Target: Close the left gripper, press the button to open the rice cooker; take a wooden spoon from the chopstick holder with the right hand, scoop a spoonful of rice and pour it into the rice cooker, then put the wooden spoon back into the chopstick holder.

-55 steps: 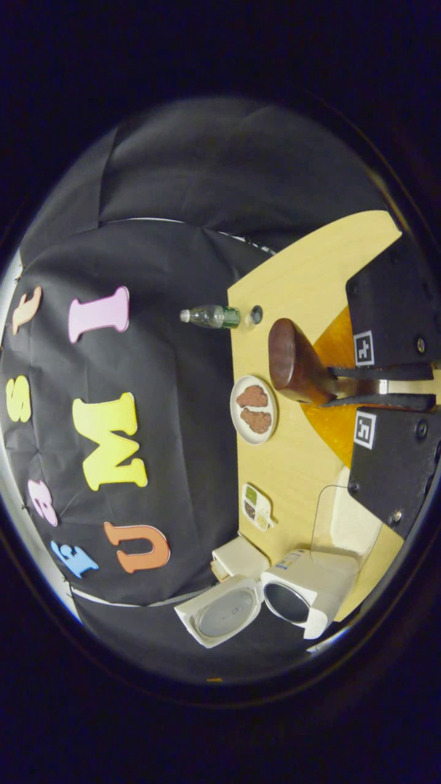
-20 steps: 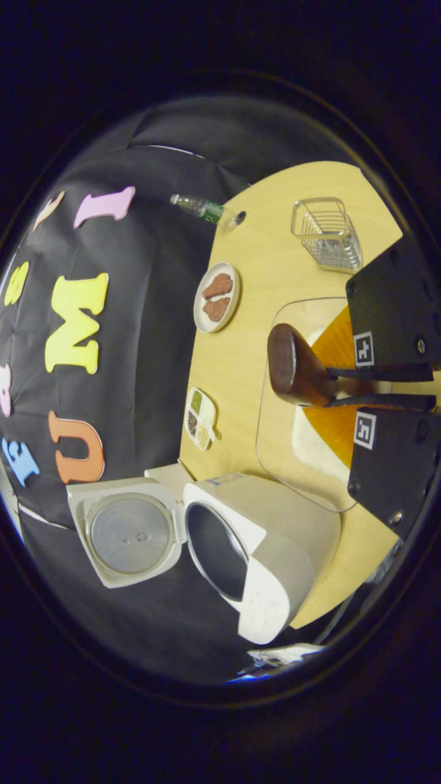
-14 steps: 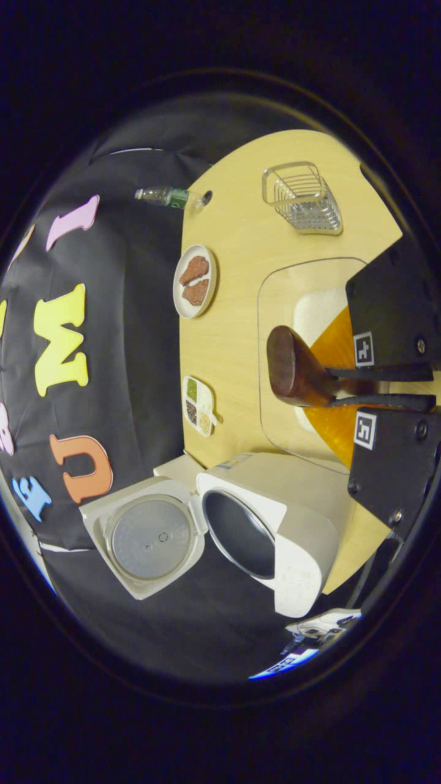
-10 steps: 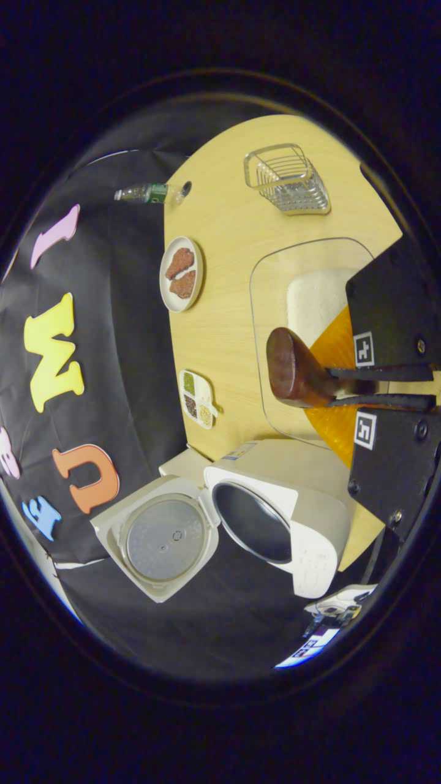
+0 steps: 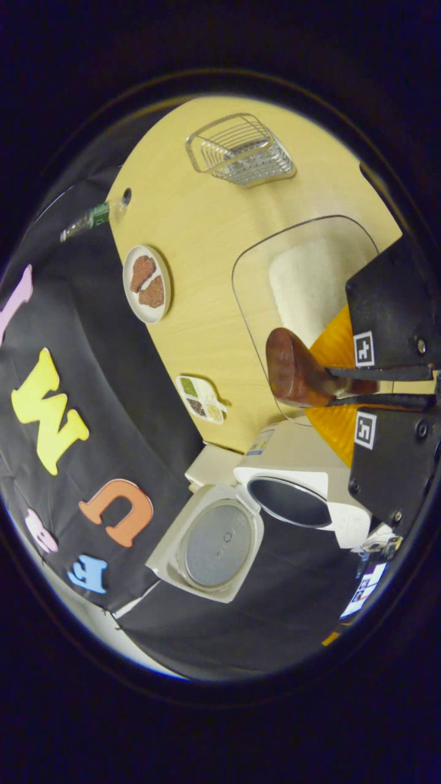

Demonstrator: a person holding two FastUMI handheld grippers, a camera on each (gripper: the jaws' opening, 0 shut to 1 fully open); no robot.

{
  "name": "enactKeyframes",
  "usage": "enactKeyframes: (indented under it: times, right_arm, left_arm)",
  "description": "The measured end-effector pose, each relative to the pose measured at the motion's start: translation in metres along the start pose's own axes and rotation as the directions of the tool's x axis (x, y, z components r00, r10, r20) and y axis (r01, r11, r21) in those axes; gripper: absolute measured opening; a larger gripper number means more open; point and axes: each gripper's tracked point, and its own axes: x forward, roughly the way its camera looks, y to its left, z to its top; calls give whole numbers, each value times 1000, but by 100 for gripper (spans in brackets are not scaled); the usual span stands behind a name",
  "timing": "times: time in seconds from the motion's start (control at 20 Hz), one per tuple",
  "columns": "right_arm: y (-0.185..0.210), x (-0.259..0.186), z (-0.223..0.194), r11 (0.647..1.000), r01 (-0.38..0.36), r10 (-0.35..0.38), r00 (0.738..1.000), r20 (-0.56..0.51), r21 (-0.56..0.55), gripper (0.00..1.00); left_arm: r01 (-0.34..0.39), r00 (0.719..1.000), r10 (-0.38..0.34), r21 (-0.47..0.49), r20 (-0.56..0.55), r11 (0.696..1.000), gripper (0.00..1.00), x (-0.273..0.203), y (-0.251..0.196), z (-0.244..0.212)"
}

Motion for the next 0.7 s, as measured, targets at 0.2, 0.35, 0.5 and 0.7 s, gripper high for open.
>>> enactKeyframes:
  times: [0.2, 0.35, 0.5, 0.7]
  right_arm:
    - [-19, -11, 16, 997, -6, 4, 999, 35, 82, 13]
    - [-34, -26, 31, 989, -17, 7, 997, 71, 146, 13]
    - [-48, -45, 51, 978, -39, 16, 993, 116, 205, 13]
    - [-59, -75, 78, 951, -86, 34, 983, 179, 296, 13]
  left_arm:
    - [21, 1000, -21, 28, 7, 999, 94, 0, -17, 6]
    - [50, 999, -50, 30, 14, 998, 93, 3, -34, 13]
    - [83, 996, -84, 26, 20, 996, 93, 8, -52, 15]
    - [108, 993, -109, 33, 37, 994, 93, 13, -65, 21]
